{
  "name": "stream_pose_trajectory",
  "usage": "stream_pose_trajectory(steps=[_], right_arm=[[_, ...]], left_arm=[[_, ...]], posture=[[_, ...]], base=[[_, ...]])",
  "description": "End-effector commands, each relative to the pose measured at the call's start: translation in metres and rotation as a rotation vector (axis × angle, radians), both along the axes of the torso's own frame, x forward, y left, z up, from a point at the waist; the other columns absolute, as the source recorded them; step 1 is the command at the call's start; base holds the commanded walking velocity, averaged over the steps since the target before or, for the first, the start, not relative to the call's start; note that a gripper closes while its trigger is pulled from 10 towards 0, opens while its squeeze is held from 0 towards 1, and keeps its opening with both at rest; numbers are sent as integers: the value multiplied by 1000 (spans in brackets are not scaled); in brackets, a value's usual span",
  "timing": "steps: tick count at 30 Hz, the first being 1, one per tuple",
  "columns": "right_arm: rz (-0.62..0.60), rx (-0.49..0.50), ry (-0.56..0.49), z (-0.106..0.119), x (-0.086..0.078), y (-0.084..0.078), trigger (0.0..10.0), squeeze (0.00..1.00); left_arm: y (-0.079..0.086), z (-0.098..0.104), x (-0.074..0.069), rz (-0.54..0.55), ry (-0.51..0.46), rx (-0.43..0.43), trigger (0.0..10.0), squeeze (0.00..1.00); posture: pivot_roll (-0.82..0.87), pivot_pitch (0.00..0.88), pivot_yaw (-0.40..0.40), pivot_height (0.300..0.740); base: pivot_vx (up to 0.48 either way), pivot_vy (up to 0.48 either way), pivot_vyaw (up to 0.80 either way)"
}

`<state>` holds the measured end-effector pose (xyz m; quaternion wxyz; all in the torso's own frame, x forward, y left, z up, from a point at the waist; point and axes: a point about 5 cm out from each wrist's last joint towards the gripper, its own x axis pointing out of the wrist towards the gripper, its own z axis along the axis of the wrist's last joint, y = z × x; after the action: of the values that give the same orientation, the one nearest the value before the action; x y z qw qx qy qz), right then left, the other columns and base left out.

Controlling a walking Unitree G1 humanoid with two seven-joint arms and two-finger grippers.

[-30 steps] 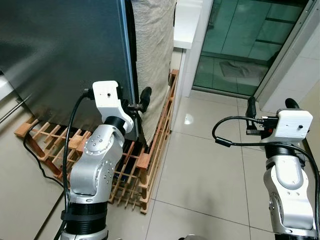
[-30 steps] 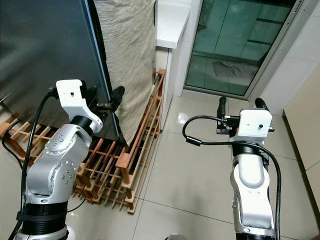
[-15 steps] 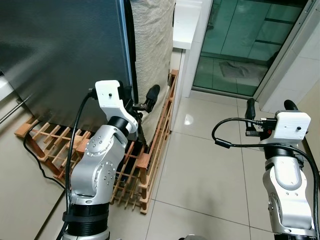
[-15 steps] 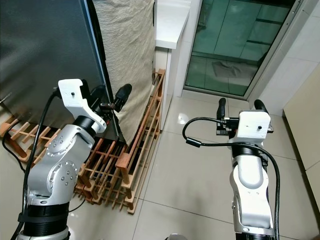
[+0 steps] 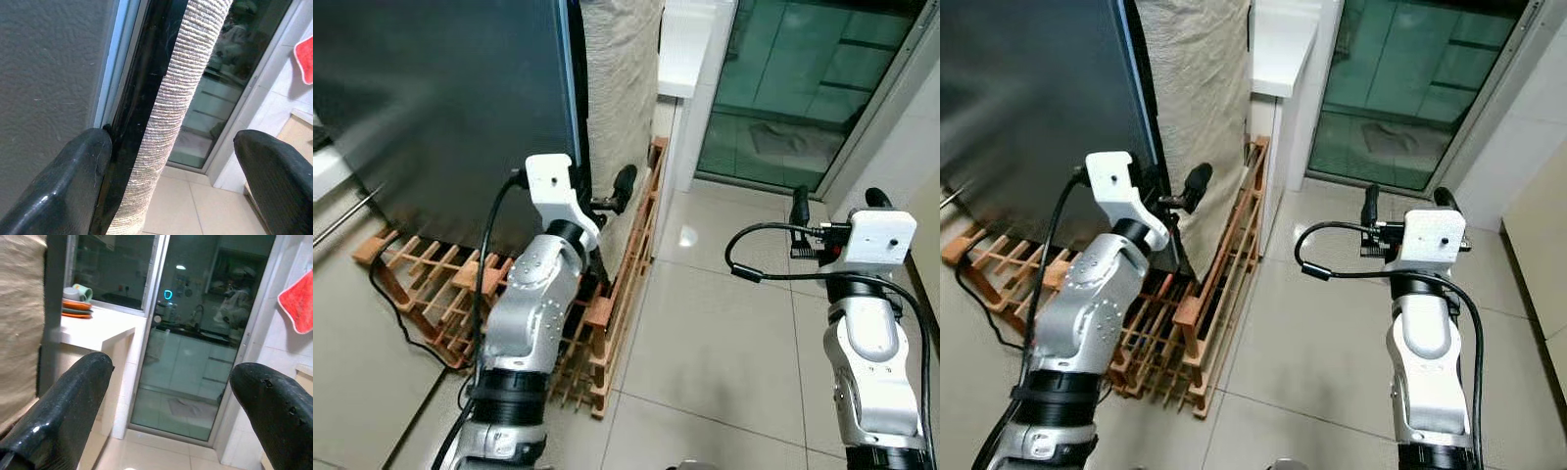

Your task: Restocking fridge

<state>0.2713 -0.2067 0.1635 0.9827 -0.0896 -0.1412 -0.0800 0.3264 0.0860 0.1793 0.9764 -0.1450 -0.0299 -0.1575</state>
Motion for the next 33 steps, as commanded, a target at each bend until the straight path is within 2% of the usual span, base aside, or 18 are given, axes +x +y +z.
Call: stream_pose_trajectory(steps=[1,3,6,10,13,14,16,17,19,22,28,33], right_arm=[[-4,-2,-20,3,1,-1,10000,71],[-7,1,-23,3,2,-1,10000,71],[-5,7,-24,3,3,1,10000,75],[-2,15,-27,4,5,3,10000,71],[-6,20,-31,6,6,2,10000,71],[-6,20,-31,6,6,2,10000,71],[-9,24,-33,6,7,2,10000,71],[-9,24,-33,6,7,2,10000,71],[-10,25,-33,6,7,2,10000,71],[-13,27,-33,5,6,2,10000,71],[-14,28,-29,4,6,2,10000,71],[-20,28,-24,3,4,0,10000,71]], left_arm=[[-4,10,4,1,-43,9,10000,0],[-13,10,5,-39,-24,-24,10000,0],[-38,11,4,-205,-8,-71,10000,0],[-67,19,-3,-424,-33,-141,10000,0],[-77,22,-7,-535,-41,-187,10000,0],[-77,22,-7,-535,-41,-187,10000,0],[-87,24,-17,-674,-45,-233,10000,0],[-87,24,-17,-674,-45,-233,10000,0],[-93,31,-22,-747,-55,-292,10000,0],[-96,39,-27,-806,-82,-329,10000,0],[-99,48,-35,-890,-123,-343,10000,0],[-94,47,-34,-883,-121,-329,10000,0]], posture=[[-189,0,3,740],[-193,0,10,740],[-193,0,10,740],[-194,0,13,740],[-202,0,17,740],[-202,0,17,740],[-202,0,17,740],[-202,0,17,740],[-204,0,20,740],[-205,0,22,740],[-206,0,22,740],[-206,0,22,740]], base=[[0,0,0],[0,0,0],[0,0,0],[0,0,0],[0,0,0],[0,0,0],[0,0,0],[0,0,0],[0,0,0],[0,0,0],[0,0,0],[0,0,0]])
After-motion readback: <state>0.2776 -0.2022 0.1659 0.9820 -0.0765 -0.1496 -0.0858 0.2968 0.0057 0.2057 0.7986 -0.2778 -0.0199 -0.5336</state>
